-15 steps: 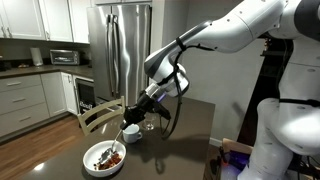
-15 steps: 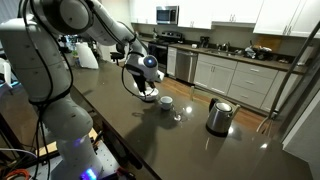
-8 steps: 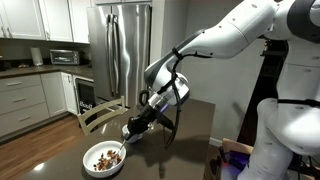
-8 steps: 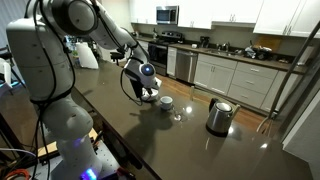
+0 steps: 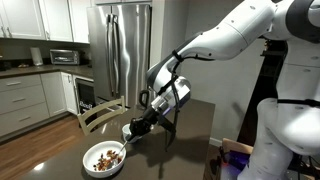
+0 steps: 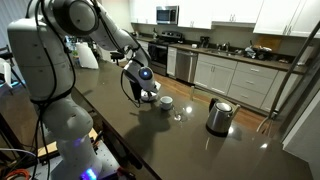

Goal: Use the spoon and put the objects in the bowl into the cup

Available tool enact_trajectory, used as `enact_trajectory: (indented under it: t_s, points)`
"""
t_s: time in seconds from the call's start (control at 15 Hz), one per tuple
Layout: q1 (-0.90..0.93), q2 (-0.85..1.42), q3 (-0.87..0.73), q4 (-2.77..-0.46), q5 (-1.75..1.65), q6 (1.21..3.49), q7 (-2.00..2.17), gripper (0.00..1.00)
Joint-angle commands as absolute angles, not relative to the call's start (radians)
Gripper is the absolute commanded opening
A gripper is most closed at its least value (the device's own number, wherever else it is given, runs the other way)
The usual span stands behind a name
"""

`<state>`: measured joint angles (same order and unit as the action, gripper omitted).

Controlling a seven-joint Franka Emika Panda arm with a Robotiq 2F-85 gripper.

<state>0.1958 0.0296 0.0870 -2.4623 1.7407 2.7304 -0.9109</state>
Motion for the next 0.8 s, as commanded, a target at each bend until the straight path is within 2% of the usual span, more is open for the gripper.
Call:
enact_trajectory:
  t_s: [0.0,0.6,0.67,0.73]
  points:
    - [0.187,0.035,0.076,-2.478,1.854,2.714,-1.016,0.05]
    - [0.189,0.066,0.049,-2.483,1.925,2.678,-1.059,0.06]
    - [0.191,0.066,0.048,-2.483,1.92,2.681,-1.054,0.32]
    - [0.192,0.066,0.047,-2.484,1.917,2.685,-1.051,0.32]
